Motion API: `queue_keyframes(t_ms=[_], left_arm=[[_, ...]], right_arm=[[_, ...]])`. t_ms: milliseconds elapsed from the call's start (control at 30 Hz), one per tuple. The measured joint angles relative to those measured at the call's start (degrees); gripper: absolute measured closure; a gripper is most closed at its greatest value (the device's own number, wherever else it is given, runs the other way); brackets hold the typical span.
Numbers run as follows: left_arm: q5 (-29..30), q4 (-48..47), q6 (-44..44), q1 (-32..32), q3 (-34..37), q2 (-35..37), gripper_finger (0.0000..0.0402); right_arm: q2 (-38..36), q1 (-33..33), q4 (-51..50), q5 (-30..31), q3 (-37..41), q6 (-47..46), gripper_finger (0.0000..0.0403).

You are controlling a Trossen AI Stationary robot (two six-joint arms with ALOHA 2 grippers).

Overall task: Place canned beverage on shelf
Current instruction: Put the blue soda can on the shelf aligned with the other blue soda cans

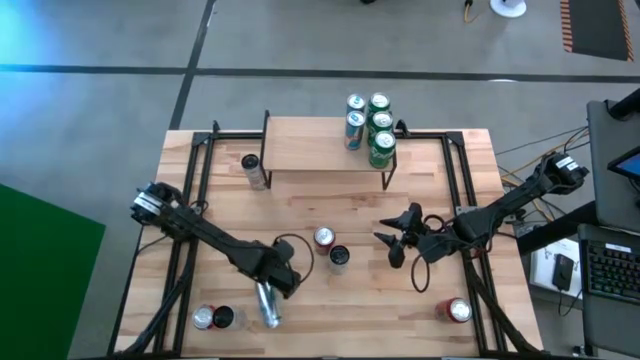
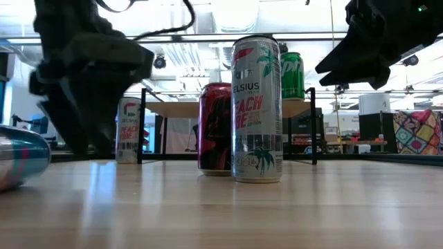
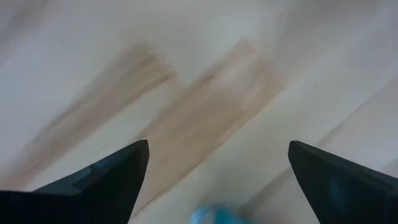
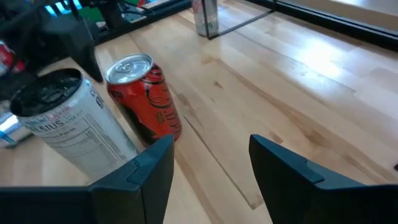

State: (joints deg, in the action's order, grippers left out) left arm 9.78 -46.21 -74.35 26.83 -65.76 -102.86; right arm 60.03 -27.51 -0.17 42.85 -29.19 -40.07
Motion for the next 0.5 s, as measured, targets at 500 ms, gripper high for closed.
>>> queue_keyframes(t_ms=[500], left_arm=[[-4.59, -11.79, -15.24, 5.15, -8.76, 2.32, 0.0031]], right_arm=[[-0.02, 0.02, -0.23, 0.15, -0.21, 1.31, 0.0204]])
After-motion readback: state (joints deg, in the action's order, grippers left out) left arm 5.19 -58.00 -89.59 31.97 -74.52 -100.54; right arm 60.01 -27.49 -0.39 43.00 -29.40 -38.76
